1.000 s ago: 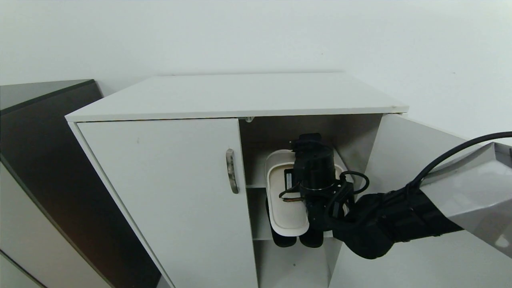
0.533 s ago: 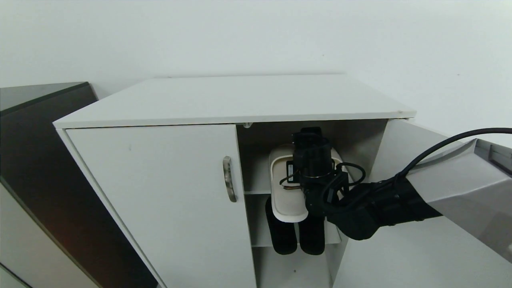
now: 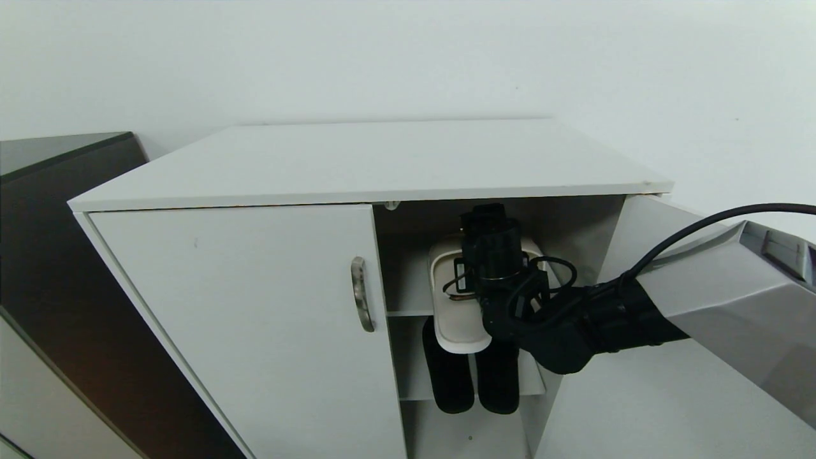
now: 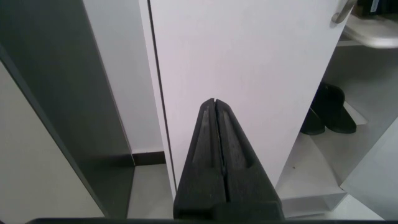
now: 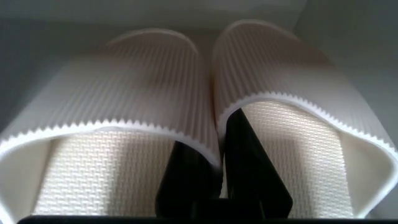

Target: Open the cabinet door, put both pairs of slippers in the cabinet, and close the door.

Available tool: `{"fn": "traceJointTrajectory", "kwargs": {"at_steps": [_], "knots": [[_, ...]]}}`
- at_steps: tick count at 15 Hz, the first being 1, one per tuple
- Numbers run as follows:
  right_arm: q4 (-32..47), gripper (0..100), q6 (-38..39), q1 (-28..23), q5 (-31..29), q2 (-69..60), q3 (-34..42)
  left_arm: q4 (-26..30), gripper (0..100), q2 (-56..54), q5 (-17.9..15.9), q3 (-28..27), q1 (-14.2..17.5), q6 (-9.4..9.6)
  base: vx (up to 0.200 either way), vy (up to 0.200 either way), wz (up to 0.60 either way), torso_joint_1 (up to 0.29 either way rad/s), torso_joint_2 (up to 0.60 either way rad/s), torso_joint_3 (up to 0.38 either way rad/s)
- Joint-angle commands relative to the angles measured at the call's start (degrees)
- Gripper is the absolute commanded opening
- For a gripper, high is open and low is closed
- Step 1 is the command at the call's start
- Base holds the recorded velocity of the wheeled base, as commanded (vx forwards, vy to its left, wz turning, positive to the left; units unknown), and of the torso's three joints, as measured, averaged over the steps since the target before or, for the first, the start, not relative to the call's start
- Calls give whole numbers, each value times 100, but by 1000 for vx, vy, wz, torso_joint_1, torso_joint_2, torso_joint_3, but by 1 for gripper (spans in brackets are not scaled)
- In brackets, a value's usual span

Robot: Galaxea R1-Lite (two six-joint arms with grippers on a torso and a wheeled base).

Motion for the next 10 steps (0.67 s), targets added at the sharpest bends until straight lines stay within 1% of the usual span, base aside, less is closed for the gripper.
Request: {"fn": "traceJointTrajectory", "kwargs": {"at_steps": [1, 5, 10], "knots": [[265, 0, 5, -63, 52, 163, -465, -4, 0, 4, 0, 0, 1, -9, 0, 0, 0, 0, 0, 0], [801, 0, 14, -107, 96, 251, -975, 4, 0, 4, 0, 0, 1, -9, 0, 0, 0, 0, 0, 0], [810, 0, 5, -230, 175, 558, -1291, 4, 0, 4, 0, 0, 1, -9, 0, 0, 0, 0, 0, 0]]}}
